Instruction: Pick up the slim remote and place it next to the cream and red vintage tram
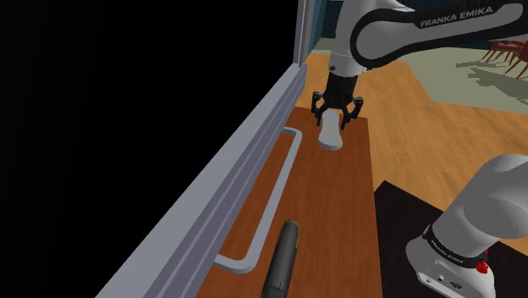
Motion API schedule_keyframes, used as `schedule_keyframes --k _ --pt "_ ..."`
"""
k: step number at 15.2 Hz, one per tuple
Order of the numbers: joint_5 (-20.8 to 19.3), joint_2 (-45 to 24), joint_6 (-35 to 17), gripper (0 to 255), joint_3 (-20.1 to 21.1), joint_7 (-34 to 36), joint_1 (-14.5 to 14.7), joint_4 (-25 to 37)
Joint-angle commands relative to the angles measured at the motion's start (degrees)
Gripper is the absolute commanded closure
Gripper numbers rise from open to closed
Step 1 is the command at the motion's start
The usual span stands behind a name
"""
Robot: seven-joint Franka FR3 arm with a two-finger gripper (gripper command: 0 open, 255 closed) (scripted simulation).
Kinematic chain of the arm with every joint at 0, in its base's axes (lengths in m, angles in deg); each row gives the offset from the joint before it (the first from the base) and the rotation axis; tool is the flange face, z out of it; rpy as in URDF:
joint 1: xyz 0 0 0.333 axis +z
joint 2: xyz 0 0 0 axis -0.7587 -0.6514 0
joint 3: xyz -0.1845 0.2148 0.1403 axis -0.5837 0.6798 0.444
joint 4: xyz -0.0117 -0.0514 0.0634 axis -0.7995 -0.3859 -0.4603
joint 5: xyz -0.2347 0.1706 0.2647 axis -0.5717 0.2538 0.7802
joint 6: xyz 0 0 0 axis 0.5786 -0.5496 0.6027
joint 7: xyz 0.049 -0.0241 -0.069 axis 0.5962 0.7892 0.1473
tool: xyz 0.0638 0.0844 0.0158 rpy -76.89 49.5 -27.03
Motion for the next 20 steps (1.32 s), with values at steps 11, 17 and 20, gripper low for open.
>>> schedule_keyframes --k 11,17,20 --pt "8.29 13.05 3.75 255 10.34 13.65 8.29 -7.93" --pt "13.08 16.39 5.56 255 16.57 21.53 12.61 -8.23" --pt "15.42 17.10 6.22 255 19.96 25.64 14.47 -7.47"
